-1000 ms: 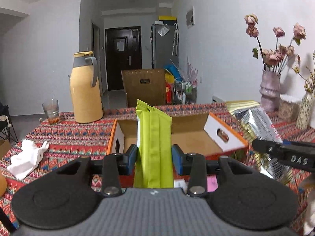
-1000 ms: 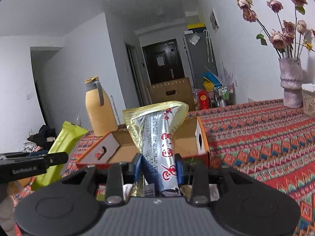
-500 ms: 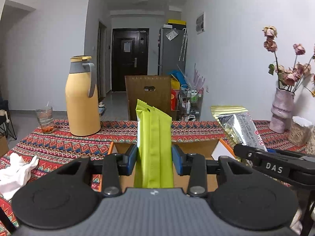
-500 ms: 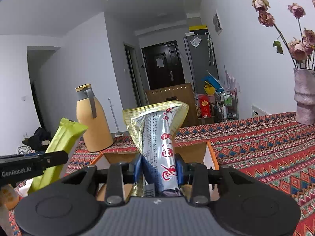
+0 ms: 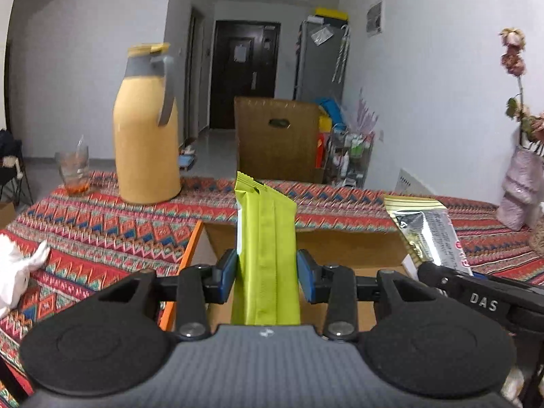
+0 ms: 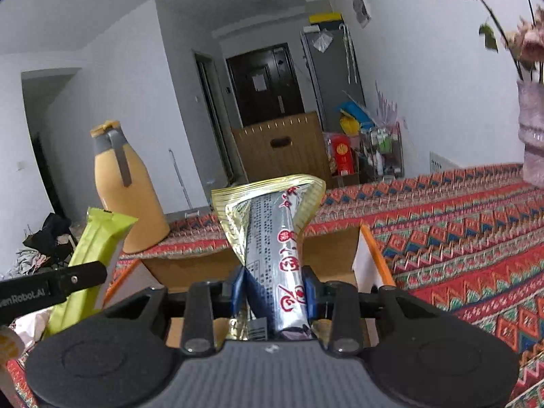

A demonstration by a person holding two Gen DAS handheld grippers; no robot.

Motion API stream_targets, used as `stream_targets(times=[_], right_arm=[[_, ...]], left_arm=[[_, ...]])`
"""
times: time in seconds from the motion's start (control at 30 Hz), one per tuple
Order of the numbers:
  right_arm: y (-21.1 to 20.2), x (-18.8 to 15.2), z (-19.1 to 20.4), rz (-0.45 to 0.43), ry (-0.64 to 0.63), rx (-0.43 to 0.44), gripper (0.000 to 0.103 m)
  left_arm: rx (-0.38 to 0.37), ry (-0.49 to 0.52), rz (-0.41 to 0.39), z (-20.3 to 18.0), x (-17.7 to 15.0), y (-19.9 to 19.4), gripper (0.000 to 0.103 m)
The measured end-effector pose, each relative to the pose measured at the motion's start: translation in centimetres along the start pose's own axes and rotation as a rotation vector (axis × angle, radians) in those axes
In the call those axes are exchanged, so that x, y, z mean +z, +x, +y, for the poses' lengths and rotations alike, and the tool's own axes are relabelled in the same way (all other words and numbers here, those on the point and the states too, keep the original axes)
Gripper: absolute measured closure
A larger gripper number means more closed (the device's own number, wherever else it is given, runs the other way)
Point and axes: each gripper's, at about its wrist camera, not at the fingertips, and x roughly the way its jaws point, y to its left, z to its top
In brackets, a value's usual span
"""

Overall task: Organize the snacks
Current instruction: 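Carry both held packs over the open cardboard box, then open both tools to drop the packs into the box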

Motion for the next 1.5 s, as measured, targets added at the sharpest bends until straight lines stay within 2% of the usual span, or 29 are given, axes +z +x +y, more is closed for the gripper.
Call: stream_targets(times=[0.23,0.37,0.4,0.43,0.47,0.5,0.53,0.6,0.63,0.67,1.0,1.5], right_arm=[[1.8,-1.3,0.1,0.070,-0.009,-0.005,0.069],[2.1,-1.7,0.2,0.094,-0.019,-0.018,0.066],[2.0,-1.8,0.3,0.094,-0.020,-0.017,0.063],[1.9,-1.7,0.2,0.093,-0.022,-0.020,0.054],[1.8,-1.8,0.3,0.089,-0.025,-0.030,0.043],[1.7,-1.8,0.3,0.085,-0.027,-0.039,0.039],[1.5,-1.8,0.3,0.081,-0.027,-0.045,0.033],[1.0,-1.6,0.1,0.072,-0.016,-0.038,0.018],[0.7,-1.5,-0.1,0.062,-0.010,-0.036,0.007],[0.4,-1.4,-0.1,0.049,-0.008,-0.037,0.000],[-1.2,-0.9,-0.3,0.005,-0.004,-0.036,0.000],[-6.6,1.0,1.7,-0.104,-0.075,-0.069,0.000]], left_arm=[[0.008,-0.011,0.066,0.7,-1.2,1.7,0.064],[0.008,-0.029,0.077,1.0,-1.6,2.0,0.062],[0.007,-0.032,0.069,1.1,-1.6,1.9,0.058],[0.007,-0.034,0.060,1.1,-1.6,1.6,0.053],[0.010,-0.034,0.051,1.1,-1.5,1.5,0.041],[0.014,-0.032,0.040,1.0,-1.5,1.3,0.029],[0.015,-0.032,0.029,1.0,-1.5,1.1,0.022],[0.021,-0.042,0.008,1.0,-1.5,0.6,0.000],[0.023,-0.049,-0.010,1.1,-1.5,0.3,0.000],[0.022,-0.055,-0.018,1.1,-1.4,0.1,0.000],[0.032,-0.068,-0.020,1.3,-0.9,-0.3,0.000],[0.048,-0.051,-0.126,0.6,1.7,-6.8,0.000]])
